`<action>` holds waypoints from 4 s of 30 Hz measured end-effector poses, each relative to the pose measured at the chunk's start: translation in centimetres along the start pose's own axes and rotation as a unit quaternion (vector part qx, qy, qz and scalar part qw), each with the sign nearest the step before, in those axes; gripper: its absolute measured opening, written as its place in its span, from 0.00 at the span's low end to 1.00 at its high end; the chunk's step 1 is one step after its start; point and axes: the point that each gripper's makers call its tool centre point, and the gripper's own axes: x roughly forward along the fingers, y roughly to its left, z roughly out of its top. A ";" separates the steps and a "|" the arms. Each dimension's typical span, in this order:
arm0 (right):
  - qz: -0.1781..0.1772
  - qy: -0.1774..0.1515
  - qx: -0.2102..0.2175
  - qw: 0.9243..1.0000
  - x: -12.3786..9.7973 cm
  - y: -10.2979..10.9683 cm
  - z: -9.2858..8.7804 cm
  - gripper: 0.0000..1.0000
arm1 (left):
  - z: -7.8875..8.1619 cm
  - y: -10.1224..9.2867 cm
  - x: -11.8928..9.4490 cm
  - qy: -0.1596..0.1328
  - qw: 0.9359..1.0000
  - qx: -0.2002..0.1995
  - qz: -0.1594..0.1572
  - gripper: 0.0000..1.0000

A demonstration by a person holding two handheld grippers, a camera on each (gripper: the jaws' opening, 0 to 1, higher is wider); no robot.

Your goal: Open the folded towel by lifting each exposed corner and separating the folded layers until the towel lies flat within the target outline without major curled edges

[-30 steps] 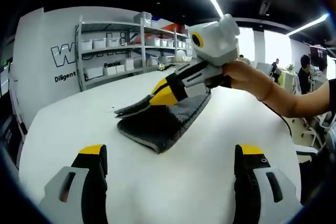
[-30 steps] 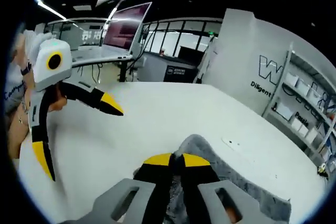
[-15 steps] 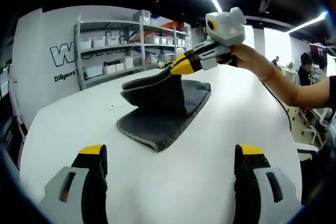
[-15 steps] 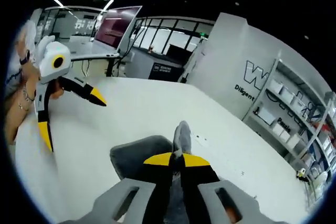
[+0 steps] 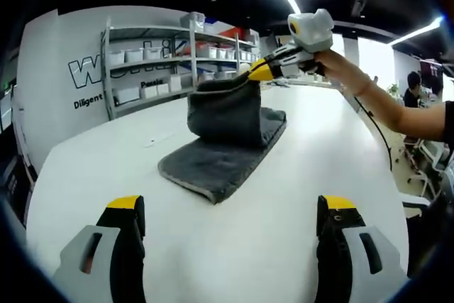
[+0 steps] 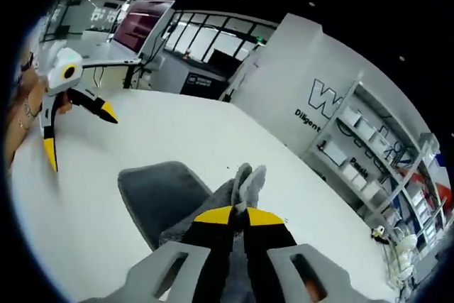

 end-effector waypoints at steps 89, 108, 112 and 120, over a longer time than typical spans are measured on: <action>-0.341 0.259 -0.003 0.903 -12.2 -32.1 -29.5 0.02 | -1.5 0.6 0.0 0.033 0.999 0.010 0.020 1.00; -0.340 0.332 0.051 0.878 -13.6 -30.5 -42.5 0.02 | -1.6 0.4 0.1 0.040 0.999 0.015 0.027 1.00; -0.341 0.330 0.040 0.879 -13.6 -30.5 -43.5 0.02 | -1.6 0.4 0.2 0.041 0.999 0.014 0.031 1.00; -0.332 0.353 0.021 0.874 -13.2 -30.0 -45.3 0.02 | -1.8 -0.2 0.6 0.051 0.998 0.024 0.022 1.00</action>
